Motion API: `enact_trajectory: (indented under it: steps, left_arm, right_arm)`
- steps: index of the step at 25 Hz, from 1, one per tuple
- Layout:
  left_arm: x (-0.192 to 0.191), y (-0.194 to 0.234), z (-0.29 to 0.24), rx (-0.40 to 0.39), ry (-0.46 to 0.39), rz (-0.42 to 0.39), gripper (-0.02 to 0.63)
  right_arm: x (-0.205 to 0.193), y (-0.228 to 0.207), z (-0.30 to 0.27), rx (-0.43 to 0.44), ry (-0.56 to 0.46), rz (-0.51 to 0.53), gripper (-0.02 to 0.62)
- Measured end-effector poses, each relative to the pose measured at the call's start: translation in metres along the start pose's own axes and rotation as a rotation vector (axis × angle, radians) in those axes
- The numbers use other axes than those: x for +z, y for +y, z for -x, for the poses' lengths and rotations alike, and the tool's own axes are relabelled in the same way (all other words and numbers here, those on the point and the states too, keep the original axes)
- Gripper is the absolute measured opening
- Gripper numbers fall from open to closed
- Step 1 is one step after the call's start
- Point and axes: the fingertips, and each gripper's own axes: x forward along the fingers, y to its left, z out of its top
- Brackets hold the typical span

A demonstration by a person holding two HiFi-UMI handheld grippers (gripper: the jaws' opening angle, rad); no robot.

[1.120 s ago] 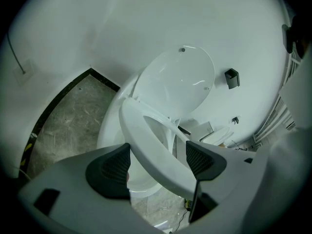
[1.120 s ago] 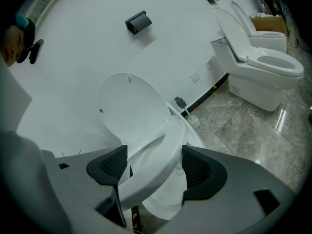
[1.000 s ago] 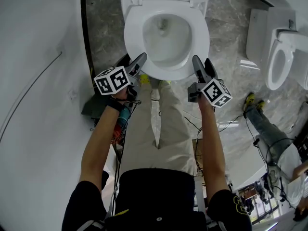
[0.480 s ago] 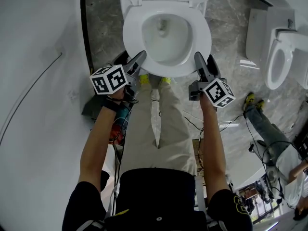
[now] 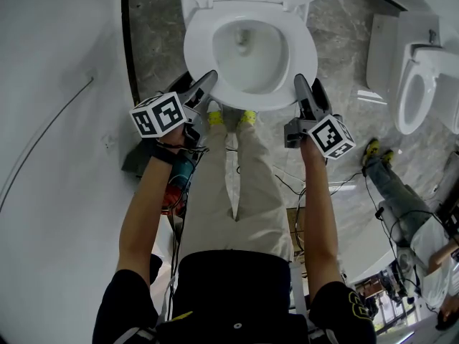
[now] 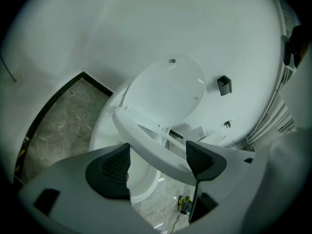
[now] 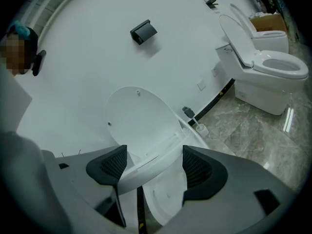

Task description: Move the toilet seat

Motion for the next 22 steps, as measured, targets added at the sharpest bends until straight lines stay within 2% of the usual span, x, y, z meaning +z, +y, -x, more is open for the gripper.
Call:
enact_trajectory:
  steps: [6,14,22]
  left_arm:
    - [0.008,-0.003,0.001,-0.047,-0.018,0.058,0.373]
    - [0.018,-0.011,0.005,-0.082,-0.025,0.059,0.373]
    - [0.031,-0.017,0.005,-0.114,-0.048,0.112,0.373]
  right_arm:
    - [0.005,-0.001,-0.002,0.017,-0.010,-0.055,0.362]
    - [0.014,0.006,-0.002,0.049,-0.016,-0.066,0.362]
    - [0.029,0.014,-0.006,0.065,-0.041,-0.086,0.367]
